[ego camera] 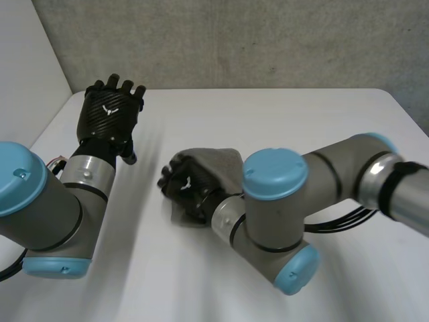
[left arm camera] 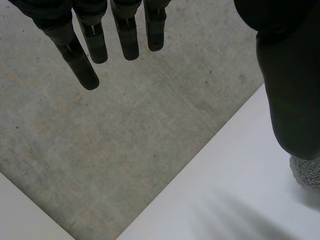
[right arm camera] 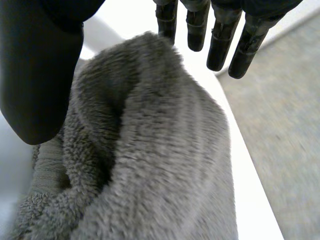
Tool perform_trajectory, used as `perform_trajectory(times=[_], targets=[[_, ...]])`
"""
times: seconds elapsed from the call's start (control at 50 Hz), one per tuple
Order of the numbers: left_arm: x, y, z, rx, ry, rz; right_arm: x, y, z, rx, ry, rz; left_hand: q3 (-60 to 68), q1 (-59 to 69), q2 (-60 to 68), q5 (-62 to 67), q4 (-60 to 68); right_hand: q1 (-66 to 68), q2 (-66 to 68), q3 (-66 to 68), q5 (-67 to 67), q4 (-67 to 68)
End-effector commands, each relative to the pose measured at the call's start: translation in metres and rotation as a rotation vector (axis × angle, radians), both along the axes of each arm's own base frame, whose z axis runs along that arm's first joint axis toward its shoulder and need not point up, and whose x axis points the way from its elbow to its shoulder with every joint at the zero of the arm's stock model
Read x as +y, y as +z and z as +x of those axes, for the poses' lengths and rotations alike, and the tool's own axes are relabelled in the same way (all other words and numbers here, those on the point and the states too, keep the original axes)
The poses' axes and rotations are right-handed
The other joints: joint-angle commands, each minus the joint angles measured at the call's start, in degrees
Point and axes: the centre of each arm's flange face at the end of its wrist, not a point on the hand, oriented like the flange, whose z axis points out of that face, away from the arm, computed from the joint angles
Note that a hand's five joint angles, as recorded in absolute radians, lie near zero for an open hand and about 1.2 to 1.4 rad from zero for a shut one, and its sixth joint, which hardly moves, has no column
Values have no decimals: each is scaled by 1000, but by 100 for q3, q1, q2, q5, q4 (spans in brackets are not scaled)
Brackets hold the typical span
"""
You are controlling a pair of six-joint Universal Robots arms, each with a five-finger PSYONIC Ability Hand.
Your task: Fold the towel.
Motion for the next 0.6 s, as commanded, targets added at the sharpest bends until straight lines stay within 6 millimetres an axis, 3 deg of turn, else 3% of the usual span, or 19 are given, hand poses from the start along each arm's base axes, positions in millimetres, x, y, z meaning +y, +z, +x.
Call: perform_trajectory(times=[0.02,0.06,0.1,0.16,0.28,0.32,0.38,0.48,0.6], targets=[[1,2,-8,5,-22,-9,-1,52,-33,-193,-149,161,-379,-463,-433,-1236,-1363,-374,-439,-404,-299,-444],[1,2,-10,5,-29,-10,-4,64,-42,-242,-182,191,-362,-447,-416,-1219,-1347,-374,-439,-404,-299,-444],[4,-3,-19,5,-55,1,-20,82,-63,-326,-261,238,-345,-430,-400,-1203,-1330,-374,-439,-404,-299,-444],[9,-6,-32,17,-94,10,-37,91,-78,-381,-327,274,-345,-430,-400,-1203,-1330,-374,-439,-404,-299,-444],[10,-18,-44,13,-125,52,-51,86,-86,-376,-377,320,-311,-396,-366,-1169,-1296,-374,-439,-404,-299,-444],[14,-32,-55,-6,-154,104,-65,57,-85,-330,-403,374,-311,-396,-366,-1169,-1296,-374,-439,-404,-299,-444],[13,-41,-58,-16,-160,134,-71,46,-82,-315,-413,392,-311,-396,-366,-1169,-1296,-374,-439,-404,-299,-444],[10,-80,-63,-64,-163,248,-86,3,-74,-262,-434,450,-311,-396,-366,-1169,-1296,-374,-439,-404,-299,-444],[13,-99,-60,-96,-160,305,-90,-20,-71,-229,-442,485,-295,-379,-349,-1152,-1279,-374,-439,-404,-299,-444]])
